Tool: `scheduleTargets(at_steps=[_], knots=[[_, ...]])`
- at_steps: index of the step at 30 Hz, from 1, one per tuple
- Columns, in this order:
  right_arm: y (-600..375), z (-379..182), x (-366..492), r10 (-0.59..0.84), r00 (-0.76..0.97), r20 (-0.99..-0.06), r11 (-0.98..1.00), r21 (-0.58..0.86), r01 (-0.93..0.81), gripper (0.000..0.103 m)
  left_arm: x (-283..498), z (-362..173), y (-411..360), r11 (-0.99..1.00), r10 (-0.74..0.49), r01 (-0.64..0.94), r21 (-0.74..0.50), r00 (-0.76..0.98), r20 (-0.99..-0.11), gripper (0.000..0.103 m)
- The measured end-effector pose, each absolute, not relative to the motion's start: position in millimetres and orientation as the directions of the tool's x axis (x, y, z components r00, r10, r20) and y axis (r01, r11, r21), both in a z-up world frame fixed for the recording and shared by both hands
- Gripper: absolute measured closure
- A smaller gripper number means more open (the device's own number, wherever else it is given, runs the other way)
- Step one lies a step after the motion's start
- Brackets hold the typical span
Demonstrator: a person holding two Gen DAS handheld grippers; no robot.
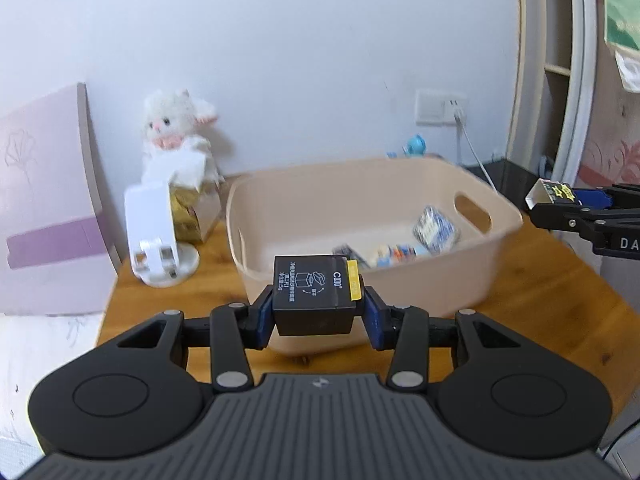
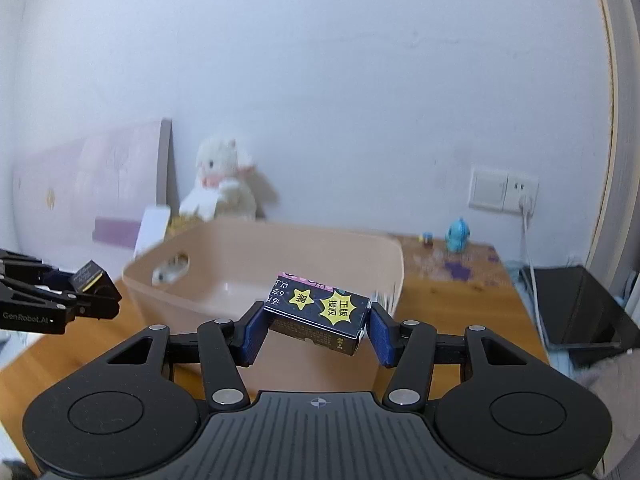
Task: Organize objects
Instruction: 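Lift both black boxes over the beige bin and open both tools to drop them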
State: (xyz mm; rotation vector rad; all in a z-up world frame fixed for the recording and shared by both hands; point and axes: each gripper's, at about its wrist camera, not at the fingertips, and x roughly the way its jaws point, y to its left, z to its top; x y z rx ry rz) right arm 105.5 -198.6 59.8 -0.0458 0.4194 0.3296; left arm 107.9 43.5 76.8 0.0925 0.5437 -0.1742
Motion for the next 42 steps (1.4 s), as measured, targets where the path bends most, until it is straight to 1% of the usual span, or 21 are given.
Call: scheduleTargets(at_steps=[6,10,13,19,22,25,28,30,31,32,33,34,35,36,38,39,40,42], knots=[[-195,78,122,0.299,0.890,-0.346,0.951,0.031,-0.307,0.052,133,99,47,0.989,-0.116,0.143,0.020,0.869,-0.482,0.056],[-193,81,139,0.290,0.899,-0.329,0.955,0.044,-0.292,0.052,155,101,41,0.992,-0.095,0.123,0.026,0.869,-0.485,0.056],[-190,80,152,0.283,0.900,-0.331,0.958,0.044,-0.285,0.052,174,97,37,0.994,-0.082,0.106,0.018,0.860,-0.504,0.056],[-174,67,183,0.281,0.879,-0.384,0.954,0.016,-0.298,0.052,217,79,24,0.995,-0.008,0.066,0.079,0.812,-0.584,0.056],[-163,55,195,0.273,0.871,-0.408,0.953,-0.009,-0.303,0.052,234,65,22,0.996,0.008,0.053,0.076,0.768,-0.640,0.056],[-154,39,208,0.258,0.852,-0.455,0.950,-0.041,-0.309,0.052,244,47,20,0.996,0.020,0.048,0.081,0.730,-0.683,0.056],[-146,23,219,0.242,0.821,-0.518,0.946,-0.062,-0.318,0.052,245,40,11,0.987,0.062,0.057,0.149,0.726,-0.685,0.056],[-145,16,222,0.241,0.806,-0.541,0.946,-0.054,-0.319,0.051,241,40,9,0.985,0.047,0.079,0.151,0.724,-0.688,0.056],[-145,13,222,0.241,0.798,-0.552,0.946,-0.052,-0.321,0.048,239,41,9,0.987,0.033,0.087,0.137,0.721,-0.692,0.055],[-145,11,221,0.236,0.796,-0.558,0.947,-0.052,-0.318,0.043,237,43,9,0.988,0.027,0.086,0.128,0.720,-0.693,0.050],[-147,10,220,0.237,0.797,-0.555,0.947,-0.049,-0.316,0.040,235,46,8,0.989,0.027,0.081,0.124,0.724,-0.690,0.043],[-148,11,217,0.236,0.801,-0.551,0.949,-0.048,-0.312,0.037,232,48,8,0.990,0.028,0.075,0.122,0.732,-0.681,0.031],[-148,12,215,0.235,0.804,-0.546,0.950,-0.045,-0.309,0.032,230,51,9,0.990,0.026,0.071,0.118,0.742,-0.670,0.026],[-150,14,211,0.237,0.809,-0.538,0.951,-0.040,-0.305,0.026,228,54,9,0.991,0.022,0.069,0.111,0.749,-0.663,0.025],[-154,20,204,0.239,0.818,-0.523,0.953,-0.034,-0.300,0.021,222,59,10,0.993,0.014,0.067,0.098,0.753,-0.658,0.024],[-155,24,201,0.239,0.820,-0.520,0.954,-0.034,-0.299,0.015,220,61,11,0.993,0.014,0.065,0.096,0.755,-0.656,0.023],[-156,27,198,0.238,0.822,-0.517,0.954,-0.035,-0.298,0.012,217,63,11,0.993,0.018,0.061,0.097,0.757,-0.653,0.022],[-158,33,190,0.233,0.830,-0.507,0.956,-0.036,-0.291,0.003,208,67,12,0.994,0.021,0.054,0.097,0.762,-0.647,0.019]])
